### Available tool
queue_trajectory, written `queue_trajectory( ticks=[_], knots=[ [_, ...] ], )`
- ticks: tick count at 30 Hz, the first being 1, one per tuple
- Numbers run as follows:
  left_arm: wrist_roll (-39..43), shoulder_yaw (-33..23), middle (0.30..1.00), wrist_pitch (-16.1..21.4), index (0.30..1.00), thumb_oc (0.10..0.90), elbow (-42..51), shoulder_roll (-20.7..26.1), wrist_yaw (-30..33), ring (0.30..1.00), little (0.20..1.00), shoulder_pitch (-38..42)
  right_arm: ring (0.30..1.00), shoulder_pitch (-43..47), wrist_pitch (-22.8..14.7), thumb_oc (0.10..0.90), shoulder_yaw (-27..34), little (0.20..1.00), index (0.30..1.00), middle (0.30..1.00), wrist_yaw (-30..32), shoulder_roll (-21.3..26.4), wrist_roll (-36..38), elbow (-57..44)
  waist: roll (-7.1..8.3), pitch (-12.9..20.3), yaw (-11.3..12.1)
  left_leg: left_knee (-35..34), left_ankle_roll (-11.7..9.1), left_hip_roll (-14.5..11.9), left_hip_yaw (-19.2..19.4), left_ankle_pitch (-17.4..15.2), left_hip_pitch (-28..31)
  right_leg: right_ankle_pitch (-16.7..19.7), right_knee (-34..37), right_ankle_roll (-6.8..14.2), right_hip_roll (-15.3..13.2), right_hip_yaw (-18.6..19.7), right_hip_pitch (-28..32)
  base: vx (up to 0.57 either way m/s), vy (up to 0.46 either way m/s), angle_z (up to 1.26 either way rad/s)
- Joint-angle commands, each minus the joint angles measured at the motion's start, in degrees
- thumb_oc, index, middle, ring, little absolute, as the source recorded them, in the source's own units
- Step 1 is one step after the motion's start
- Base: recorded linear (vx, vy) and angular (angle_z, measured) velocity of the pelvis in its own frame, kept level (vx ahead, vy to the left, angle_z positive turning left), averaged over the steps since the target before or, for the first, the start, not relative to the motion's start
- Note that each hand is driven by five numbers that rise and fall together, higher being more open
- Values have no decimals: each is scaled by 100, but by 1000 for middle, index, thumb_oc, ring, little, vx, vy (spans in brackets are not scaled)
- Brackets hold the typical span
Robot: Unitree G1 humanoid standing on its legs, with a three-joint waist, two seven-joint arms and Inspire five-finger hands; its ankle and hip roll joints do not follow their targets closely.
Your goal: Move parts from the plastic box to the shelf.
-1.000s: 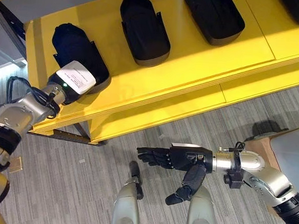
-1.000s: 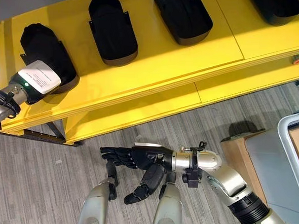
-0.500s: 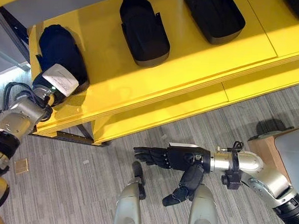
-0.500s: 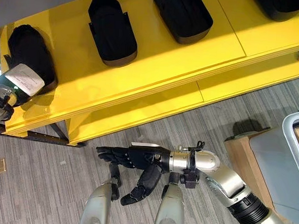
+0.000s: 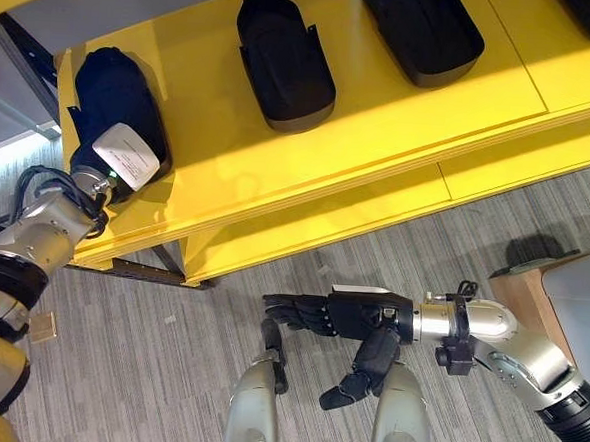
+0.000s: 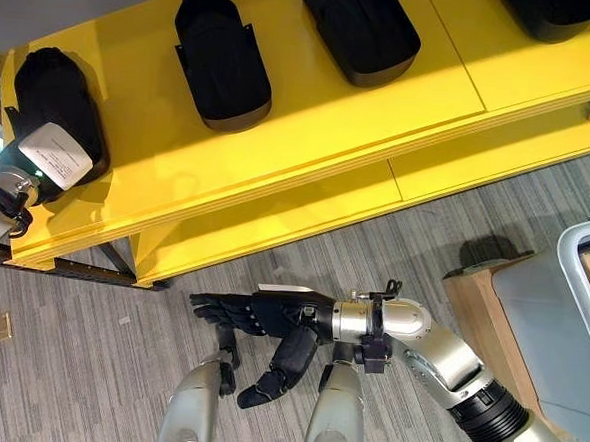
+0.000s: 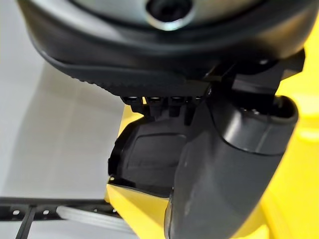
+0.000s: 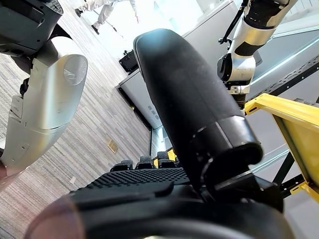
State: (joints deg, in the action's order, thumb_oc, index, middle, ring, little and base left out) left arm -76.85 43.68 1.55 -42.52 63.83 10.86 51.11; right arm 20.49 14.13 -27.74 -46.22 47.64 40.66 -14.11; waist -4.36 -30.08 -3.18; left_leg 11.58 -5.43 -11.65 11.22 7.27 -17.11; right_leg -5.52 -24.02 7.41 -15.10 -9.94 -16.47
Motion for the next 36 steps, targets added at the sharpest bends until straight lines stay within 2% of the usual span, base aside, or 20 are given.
queue_trajectory(
  ticks=[1, 4, 7, 8, 10, 13, 16, 24, 27, 34, 36],
  knots=[
    [136, -66, 1000, -485, 1000, 900, -243, 78, 237, 1000, 1000, 631, 1000, 196, -328, 900, 123, 1000, 1000, 1000, -223, -292, 462, -503, 186, 459, -78, 240, -77, -69, -29, -339, 75, 274, 340, 62, -173, -126, 243, 0, 0, 0],
    [425, -101, 1000, -693, 1000, 900, -150, 31, 294, 1000, 1000, 626, 1000, 170, -334, 900, 124, 1000, 1000, 1000, -254, -306, 431, -507, 203, 470, -79, 227, -76, -78, -29, -337, 83, 268, 344, 68, -168, -127, 251, 0, 0, 0],
    [697, -171, 1000, -687, 1000, 900, -79, 20, 199, 1000, 1000, 613, 1000, 105, -356, 900, 171, 1000, 1000, 1000, -274, -333, 401, -516, 216, 484, -61, 215, -79, -85, -52, -329, 94, 262, 357, 65, -158, -147, 284, 0, 0, 0],
    [811, -193, 1000, -788, 1000, 900, -41, -9, 137, 1000, 1000, 584, 1000, 100, -375, 900, 181, 1000, 1000, 1000, -296, -335, 414, -491, 222, 488, -53, 213, -79, -85, -61, -324, 95, 258, 351, 63, -156, -151, 287, 9, -21, 3],
    [713, -296, 1000, -908, 1000, 900, -16, -35, -102, 1000, 1000, 502, 1000, 73, -369, 900, 187, 1000, 1000, 1000, -292, -380, 387, -496, 224, 494, -38, 209, -81, -82, -78, -327, 111, 250, 350, 66, -147, -156, 307, 6, -6, 2],
    [760, -367, 1000, -847, 1000, 900, -37, -30, 65, 1000, 1000, 458, 1000, 67, -340, 900, 162, 1000, 1000, 1000, -287, -415, 376, -536, 233, 490, -32, 214, -81, -86, -72, -330, 125, 249, 348, 69, -141, -159, 319, 3, -2, 1],
    [783, -371, 1000, -921, 1000, 900, 10, -34, -107, 1000, 1000, 439, 1000, 60, -352, 900, 168, 1000, 1000, 1000, -312, -421, 372, -524, 234, 482, -24, 225, -83, -87, -78, -330, 110, 247, 342, 64, -138, -162, 309, 0, 0, 0],
    [875, -454, 1000, -1083, 1000, 900, 37, 46, 25, 1000, 1000, 438, 1000, 1, -407, 900, 171, 1000, 1000, 1000, -361, -420, 357, -537, 235, 477, -14, 213, -82, -87, -73, -324, 109, 259, 384, 79, -135, -178, 335, 0, 0, 0],
    [1094, -453, 1000, -990, 1000, 900, -162, 62, 132, 1000, 1000, 508, 1000, 0, -438, 900, 140, 1000, 1000, 1000, -344, -433, 334, -521, 237, 479, -17, 203, -88, -86, -76, -320, 111, 268, 416, 83, -127, -171, 346, 0, 0, 0],
    [1005, -597, 1000, -1419, 1000, 900, 23, 43, 338, 1000, 1000, 352, 1000, -102, -399, 900, 217, 1000, 1000, 1000, -433, -463, 230, -529, 253, 508, 5, 211, -94, -95, -89, -326, 139, 254, 435, 77, -127, -189, 409, 6, -2, 1],
    [1087, -647, 1000, -1459, 1000, 900, 10, 69, 642, 1000, 1000, 315, 1000, -109, -427, 900, 203, 1000, 1000, 1000, -382, -428, 214, -517, 254, 519, 12, 210, -101, -100, -86, -326, 143, 252, 438, 77, -130, -190, 416, 10, -4, 2]
  ],
)
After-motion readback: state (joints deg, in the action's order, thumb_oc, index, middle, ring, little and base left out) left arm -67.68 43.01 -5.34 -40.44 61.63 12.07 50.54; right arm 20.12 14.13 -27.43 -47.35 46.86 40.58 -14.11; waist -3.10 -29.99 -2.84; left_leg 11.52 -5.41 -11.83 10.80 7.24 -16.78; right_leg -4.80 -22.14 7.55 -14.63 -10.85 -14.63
